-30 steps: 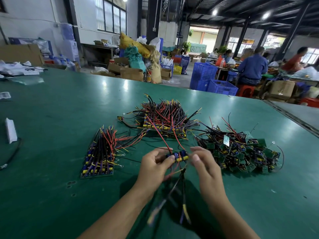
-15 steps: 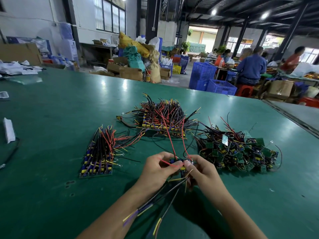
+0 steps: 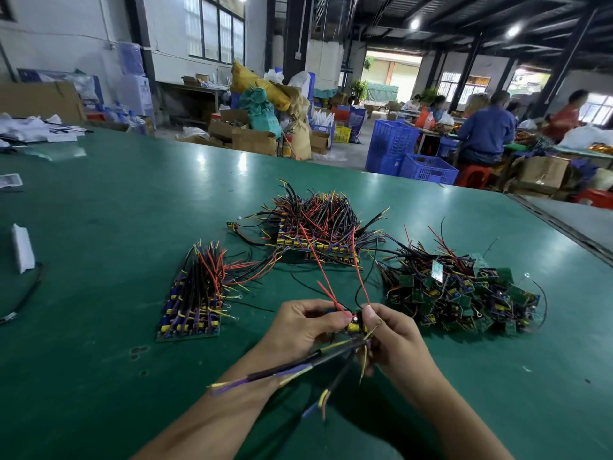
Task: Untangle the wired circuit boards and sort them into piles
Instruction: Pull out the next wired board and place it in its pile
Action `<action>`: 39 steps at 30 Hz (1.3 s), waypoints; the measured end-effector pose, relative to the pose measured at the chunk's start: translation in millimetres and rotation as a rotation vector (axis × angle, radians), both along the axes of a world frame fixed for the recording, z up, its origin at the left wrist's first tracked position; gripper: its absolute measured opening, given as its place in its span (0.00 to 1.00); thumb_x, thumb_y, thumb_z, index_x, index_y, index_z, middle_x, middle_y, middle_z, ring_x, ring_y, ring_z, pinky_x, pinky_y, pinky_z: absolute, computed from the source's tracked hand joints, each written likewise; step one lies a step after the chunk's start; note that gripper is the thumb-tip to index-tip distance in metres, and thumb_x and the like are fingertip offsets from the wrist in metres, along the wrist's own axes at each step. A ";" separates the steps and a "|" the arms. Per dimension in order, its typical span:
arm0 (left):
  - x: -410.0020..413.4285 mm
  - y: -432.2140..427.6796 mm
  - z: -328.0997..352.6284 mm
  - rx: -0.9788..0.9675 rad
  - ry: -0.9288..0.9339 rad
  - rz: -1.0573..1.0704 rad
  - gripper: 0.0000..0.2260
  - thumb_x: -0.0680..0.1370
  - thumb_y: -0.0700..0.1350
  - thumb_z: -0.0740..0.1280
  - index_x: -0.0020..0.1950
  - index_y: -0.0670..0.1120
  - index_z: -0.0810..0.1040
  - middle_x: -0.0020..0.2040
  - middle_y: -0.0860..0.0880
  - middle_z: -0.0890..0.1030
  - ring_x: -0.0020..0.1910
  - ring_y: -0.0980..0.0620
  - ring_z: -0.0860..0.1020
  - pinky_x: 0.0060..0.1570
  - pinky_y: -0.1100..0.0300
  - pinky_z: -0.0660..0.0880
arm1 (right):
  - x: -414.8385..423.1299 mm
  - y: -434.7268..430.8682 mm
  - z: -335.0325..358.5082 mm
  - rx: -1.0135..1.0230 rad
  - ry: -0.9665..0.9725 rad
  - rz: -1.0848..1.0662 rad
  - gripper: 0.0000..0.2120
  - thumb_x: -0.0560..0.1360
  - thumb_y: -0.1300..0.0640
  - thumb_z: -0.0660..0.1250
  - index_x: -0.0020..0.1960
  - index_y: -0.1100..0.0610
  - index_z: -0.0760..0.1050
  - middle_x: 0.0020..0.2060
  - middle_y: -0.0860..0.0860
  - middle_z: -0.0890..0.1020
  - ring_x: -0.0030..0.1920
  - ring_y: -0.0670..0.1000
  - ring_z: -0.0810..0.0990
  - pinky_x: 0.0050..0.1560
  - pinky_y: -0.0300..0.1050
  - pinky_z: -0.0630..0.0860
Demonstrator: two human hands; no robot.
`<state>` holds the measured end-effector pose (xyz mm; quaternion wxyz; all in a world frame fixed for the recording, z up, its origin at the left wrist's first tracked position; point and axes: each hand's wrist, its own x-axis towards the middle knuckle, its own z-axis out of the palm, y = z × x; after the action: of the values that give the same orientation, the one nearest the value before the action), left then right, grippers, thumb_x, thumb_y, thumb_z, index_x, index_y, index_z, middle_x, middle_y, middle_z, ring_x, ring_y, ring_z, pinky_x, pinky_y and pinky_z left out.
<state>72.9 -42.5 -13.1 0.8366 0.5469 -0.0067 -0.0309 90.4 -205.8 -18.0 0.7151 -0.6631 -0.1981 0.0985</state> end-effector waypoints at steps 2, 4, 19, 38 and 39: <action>-0.8 0.9 -0.7 -0.062 0.005 -0.032 0.04 0.62 0.36 0.75 0.36 0.40 0.85 0.36 0.42 0.84 0.32 0.49 0.82 0.37 0.58 0.81 | -0.3 0.1 -1.5 0.044 0.033 0.026 0.14 0.76 0.47 0.66 0.40 0.56 0.79 0.28 0.57 0.73 0.23 0.52 0.72 0.22 0.41 0.71; -0.4 1.7 -1.3 -0.108 0.012 -0.043 0.04 0.63 0.36 0.74 0.36 0.39 0.85 0.36 0.41 0.84 0.32 0.48 0.82 0.35 0.58 0.80 | -0.6 -0.1 -1.1 0.094 0.081 0.053 0.12 0.77 0.51 0.64 0.41 0.57 0.79 0.27 0.56 0.75 0.22 0.51 0.73 0.22 0.41 0.71; 12.7 -2.0 -9.2 -0.094 0.069 0.023 0.04 0.72 0.39 0.69 0.46 0.40 0.78 0.35 0.43 0.81 0.32 0.48 0.79 0.34 0.57 0.79 | -0.4 7.7 -2.4 0.206 0.205 -0.049 0.11 0.73 0.51 0.65 0.40 0.58 0.77 0.27 0.59 0.75 0.22 0.54 0.74 0.22 0.41 0.72; -6.7 -14.5 -13.0 0.477 -0.299 -0.065 0.21 0.72 0.66 0.65 0.36 0.49 0.81 0.32 0.53 0.78 0.34 0.56 0.74 0.39 0.62 0.69 | -6.0 1.8 5.1 -0.520 -0.305 -0.222 0.30 0.76 0.32 0.53 0.32 0.57 0.70 0.25 0.46 0.69 0.29 0.44 0.65 0.32 0.43 0.62; -7.0 -15.9 -13.3 0.490 -0.316 -0.044 0.21 0.72 0.65 0.65 0.35 0.49 0.81 0.31 0.55 0.78 0.33 0.58 0.74 0.38 0.64 0.69 | -7.4 1.9 7.3 -0.534 -0.277 -0.213 0.31 0.74 0.31 0.52 0.29 0.56 0.70 0.23 0.45 0.67 0.28 0.44 0.63 0.31 0.42 0.60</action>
<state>65.9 -58.3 -26.4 0.6672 0.7305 -0.1412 0.0360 83.0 -204.0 -10.7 0.4883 -0.8515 -0.1903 -0.0194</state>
